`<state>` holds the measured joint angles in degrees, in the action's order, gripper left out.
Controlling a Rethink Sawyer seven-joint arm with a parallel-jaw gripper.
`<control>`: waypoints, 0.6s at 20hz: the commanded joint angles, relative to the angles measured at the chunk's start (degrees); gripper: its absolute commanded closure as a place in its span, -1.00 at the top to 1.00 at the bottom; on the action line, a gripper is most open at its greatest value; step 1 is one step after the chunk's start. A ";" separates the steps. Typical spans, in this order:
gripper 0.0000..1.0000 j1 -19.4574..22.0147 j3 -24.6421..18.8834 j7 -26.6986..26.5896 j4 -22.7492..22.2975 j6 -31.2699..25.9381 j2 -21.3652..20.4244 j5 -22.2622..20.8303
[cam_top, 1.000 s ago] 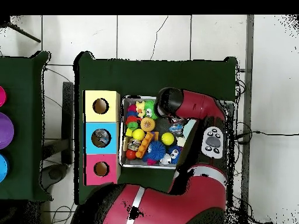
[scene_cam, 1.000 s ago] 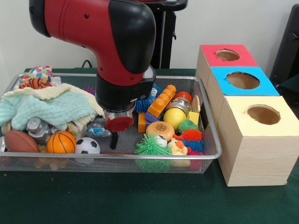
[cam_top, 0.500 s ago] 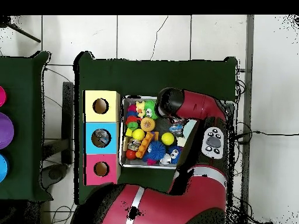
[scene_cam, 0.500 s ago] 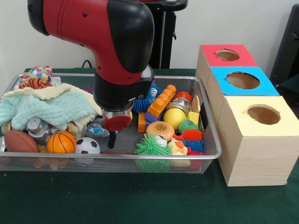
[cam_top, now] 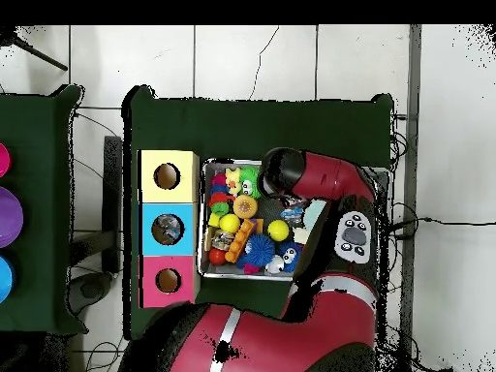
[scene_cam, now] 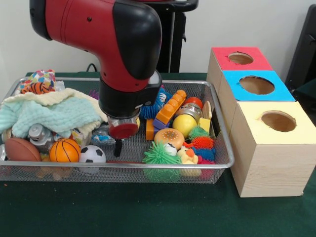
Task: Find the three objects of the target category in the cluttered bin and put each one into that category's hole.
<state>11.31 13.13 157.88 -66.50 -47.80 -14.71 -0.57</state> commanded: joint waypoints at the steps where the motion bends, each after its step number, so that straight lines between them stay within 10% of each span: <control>1: 1.00 1.34 -4.13 3.29 -6.47 0.13 3.36 1.53; 12: 1.00 2.01 -3.84 2.68 -6.47 -1.05 4.49 1.41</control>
<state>11.59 13.13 157.88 -68.28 -47.79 -12.87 -0.56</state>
